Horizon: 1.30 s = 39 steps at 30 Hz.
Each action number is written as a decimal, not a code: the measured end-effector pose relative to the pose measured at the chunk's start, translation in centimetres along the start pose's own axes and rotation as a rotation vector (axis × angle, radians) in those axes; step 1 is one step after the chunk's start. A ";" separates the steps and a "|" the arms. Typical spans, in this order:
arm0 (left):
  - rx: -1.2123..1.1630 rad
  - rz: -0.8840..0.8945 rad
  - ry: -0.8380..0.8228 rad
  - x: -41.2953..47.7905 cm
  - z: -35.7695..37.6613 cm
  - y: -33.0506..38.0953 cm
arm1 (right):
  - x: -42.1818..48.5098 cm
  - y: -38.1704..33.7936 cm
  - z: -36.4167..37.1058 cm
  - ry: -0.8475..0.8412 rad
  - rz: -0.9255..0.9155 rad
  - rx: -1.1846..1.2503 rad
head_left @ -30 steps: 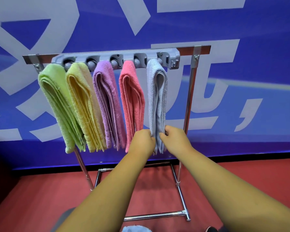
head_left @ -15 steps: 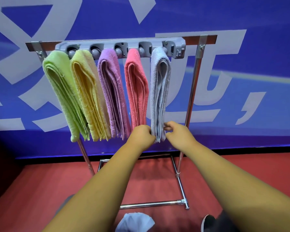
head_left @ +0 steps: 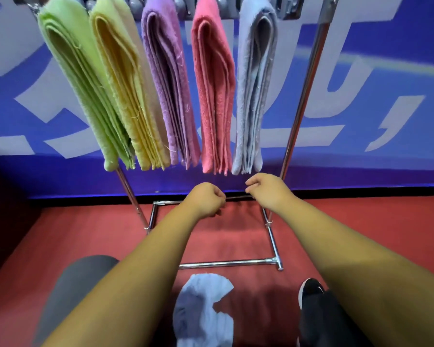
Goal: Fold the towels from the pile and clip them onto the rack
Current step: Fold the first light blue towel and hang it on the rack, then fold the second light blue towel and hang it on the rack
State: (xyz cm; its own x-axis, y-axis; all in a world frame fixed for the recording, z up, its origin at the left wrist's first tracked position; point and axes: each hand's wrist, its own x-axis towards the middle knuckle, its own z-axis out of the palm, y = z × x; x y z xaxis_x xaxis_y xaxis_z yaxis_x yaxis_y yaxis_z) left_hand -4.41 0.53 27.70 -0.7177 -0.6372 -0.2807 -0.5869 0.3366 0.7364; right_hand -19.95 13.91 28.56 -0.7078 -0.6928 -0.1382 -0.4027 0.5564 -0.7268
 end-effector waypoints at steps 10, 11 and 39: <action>-0.058 -0.176 -0.188 2.9 5.8 -9.0 | 1.8 6.9 10.2 -0.283 0.120 -0.022; -0.054 -0.198 -0.215 3.4 6.6 -10.2 | 1.9 7.7 11.5 -0.307 0.145 -0.023; 0.544 -0.393 -0.481 5.3 22.4 -39.9 | -0.6 24.4 32.2 -0.782 0.509 -0.395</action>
State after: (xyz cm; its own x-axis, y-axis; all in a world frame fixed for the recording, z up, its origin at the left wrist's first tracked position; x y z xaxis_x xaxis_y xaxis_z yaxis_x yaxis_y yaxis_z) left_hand 6.76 -0.78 -16.92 -0.4317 -0.4537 -0.7796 -0.8393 0.5186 0.1630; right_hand -10.67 13.15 -10.74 -0.3268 -0.3585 -0.8745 -0.4226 0.8831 -0.2041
